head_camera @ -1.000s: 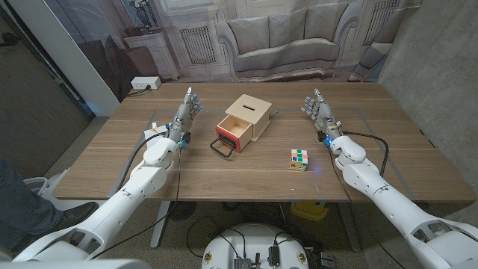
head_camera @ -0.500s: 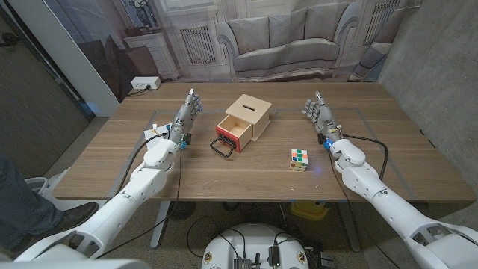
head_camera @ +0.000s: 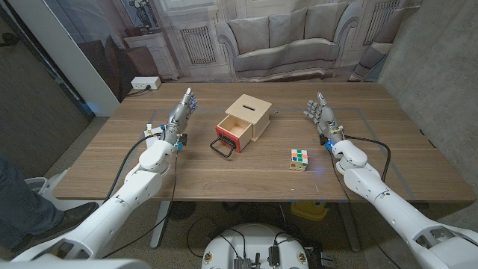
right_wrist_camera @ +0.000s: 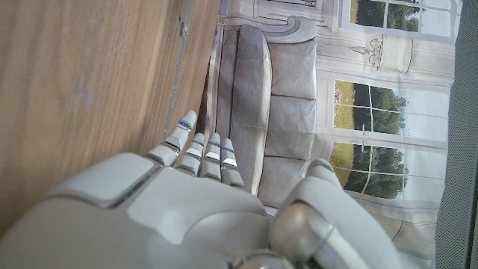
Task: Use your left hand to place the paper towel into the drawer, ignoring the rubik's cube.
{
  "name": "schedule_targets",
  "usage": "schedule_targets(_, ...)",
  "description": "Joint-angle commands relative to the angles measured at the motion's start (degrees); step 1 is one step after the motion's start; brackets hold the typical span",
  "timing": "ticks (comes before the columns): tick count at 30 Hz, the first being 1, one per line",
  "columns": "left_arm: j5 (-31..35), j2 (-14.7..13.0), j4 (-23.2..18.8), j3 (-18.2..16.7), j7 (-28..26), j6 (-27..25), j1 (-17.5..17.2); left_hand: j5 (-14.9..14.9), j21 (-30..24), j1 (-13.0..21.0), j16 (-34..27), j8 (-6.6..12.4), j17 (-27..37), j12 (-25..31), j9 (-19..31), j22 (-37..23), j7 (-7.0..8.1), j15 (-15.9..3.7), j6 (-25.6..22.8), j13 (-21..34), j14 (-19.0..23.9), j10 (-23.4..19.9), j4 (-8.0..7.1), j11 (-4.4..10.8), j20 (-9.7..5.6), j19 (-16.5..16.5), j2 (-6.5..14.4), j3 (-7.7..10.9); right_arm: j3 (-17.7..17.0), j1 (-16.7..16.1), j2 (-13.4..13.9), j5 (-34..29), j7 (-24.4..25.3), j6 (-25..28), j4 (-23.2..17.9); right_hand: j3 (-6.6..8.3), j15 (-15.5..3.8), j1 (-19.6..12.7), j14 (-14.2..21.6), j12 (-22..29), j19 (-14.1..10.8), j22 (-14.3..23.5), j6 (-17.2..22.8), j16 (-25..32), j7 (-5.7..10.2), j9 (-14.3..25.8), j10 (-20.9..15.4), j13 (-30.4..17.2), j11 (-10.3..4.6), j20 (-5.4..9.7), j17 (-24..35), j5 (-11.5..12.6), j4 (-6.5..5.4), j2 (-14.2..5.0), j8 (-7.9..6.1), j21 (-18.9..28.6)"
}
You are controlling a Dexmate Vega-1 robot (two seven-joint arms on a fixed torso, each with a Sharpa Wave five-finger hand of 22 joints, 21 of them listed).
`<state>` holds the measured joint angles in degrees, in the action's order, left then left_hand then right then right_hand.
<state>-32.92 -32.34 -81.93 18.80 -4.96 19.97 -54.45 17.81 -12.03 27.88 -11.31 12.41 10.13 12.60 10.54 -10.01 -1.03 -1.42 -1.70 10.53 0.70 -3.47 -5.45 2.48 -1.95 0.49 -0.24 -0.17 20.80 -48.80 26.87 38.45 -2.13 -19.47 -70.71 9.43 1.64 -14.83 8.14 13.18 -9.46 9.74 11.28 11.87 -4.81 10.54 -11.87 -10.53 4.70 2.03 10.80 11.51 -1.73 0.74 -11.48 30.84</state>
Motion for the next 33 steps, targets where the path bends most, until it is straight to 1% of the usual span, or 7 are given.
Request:
schedule_targets(1, 4.0, -1.4, -1.5, -1.1, -3.6, 2.3, -2.1, 0.4, -0.6, 1.2, -0.5, 0.61, 0.2, 0.4, 0.3, -0.1, -0.15, -0.27, -1.3, 0.3, 1.3, -1.2, 0.40, 0.24, -3.51, 1.3, 0.1, 0.04, -0.2, -0.4, 0.0, 0.2, 0.5, 0.0, -0.5, 0.29, -0.21, 0.1, 0.7, 0.3, -0.7, 0.2, 0.7, 0.1, 0.12, 0.3, -0.4, -0.2, 0.04, 2.05, 0.2, 0.3, 0.05, -0.31, -0.25, 0.0)
schedule_targets(13, 6.6, -3.0, -3.0, -2.5, -6.2, 2.4, -3.7, 0.5, -0.9, 2.2, -0.6, 0.91, 0.2, 0.7, 0.3, -0.2, 0.19, -0.57, -3.1, 0.3, 3.1, -3.0, 0.92, 0.50, -3.46, 3.0, 0.3, 0.09, -0.3, -1.0, -0.2, 0.1, 1.6, 0.3, -1.1, 0.25, -0.24, 0.1, 0.8, 0.3, -0.9, 0.2, 0.9, 0.1, 0.21, 0.3, -0.4, -0.2, 0.04, 2.01, 0.2, 0.3, 0.10, -0.39, -0.26, -0.2)
schedule_targets(19, 8.5, -3.0, -2.6, -3.1, -8.1, 3.9, -4.2, 0.6, -1.0, 2.8, -0.7, 1.15, 0.2, 1.0, 0.3, -0.2, 0.40, -1.02, -4.4, 0.3, 4.4, -4.5, 1.25, 0.45, -3.54, 4.2, 0.4, 0.09, -0.4, -1.0, -0.5, 0.4, 1.6, 0.2, -0.7, 0.23, -0.25, 0.1, 0.9, 0.2, -1.0, 0.2, 0.9, 0.1, 0.23, 0.3, -0.4, -0.2, 0.04, 2.00, 0.2, 0.3, 0.11, -0.42, -0.25, -0.3)
schedule_targets(23, 10.6, -2.8, -2.3, -3.5, -9.9, 4.8, -4.4, 0.8, -1.3, 3.4, -0.9, 1.34, 0.2, 1.0, 0.4, -0.2, 0.57, -1.41, -5.6, 0.3, 5.5, -5.4, 1.55, 0.72, -3.61, 5.5, 0.5, 0.08, -0.4, -1.0, -0.5, 0.3, 1.7, 0.2, -0.7, 0.22, -0.20, 0.1, 1.0, 0.2, -1.0, 0.2, 1.0, 0.1, 0.22, 0.3, -0.4, -0.2, 0.04, 1.98, 0.2, 0.3, 0.13, -0.43, -0.25, -0.4)
schedule_targets(26, 11.8, -3.2, -2.6, -3.7, -11.0, 4.2, -4.6, 0.9, -1.4, 3.8, -1.0, 1.46, 0.2, 1.1, 0.4, -0.2, 0.64, -1.65, -6.3, 0.3, 6.4, -6.1, 1.73, 1.11, -3.60, 6.2, 0.5, 0.07, -0.4, -0.9, -0.6, 0.4, 1.8, 0.2, -0.5, 0.20, -0.20, 0.1, 1.1, 0.2, -1.1, 0.2, 1.0, 0.1, 0.20, 0.3, -0.4, -0.2, 0.04, 1.97, 0.2, 0.3, 0.13, -0.45, -0.23, -0.4)
schedule_targets(33, 14.4, -3.9, -2.7, -4.1, -13.1, 3.6, -5.1, 1.2, -1.6, 4.4, -1.1, 1.55, 0.2, 1.3, 0.4, -0.2, 1.14, -1.94, -7.3, 0.3, 7.8, -7.3, 2.05, 1.49, -3.57, 7.5, 0.5, 0.01, -0.4, -0.9, -0.8, 0.5, 1.8, 0.4, -0.3, 0.17, -0.16, 0.1, 1.0, 0.2, -1.2, 0.3, 1.0, 0.1, 0.22, 0.3, -0.4, -0.2, 0.03, 1.95, 0.2, 0.3, 0.14, -0.50, -0.22, -0.6)
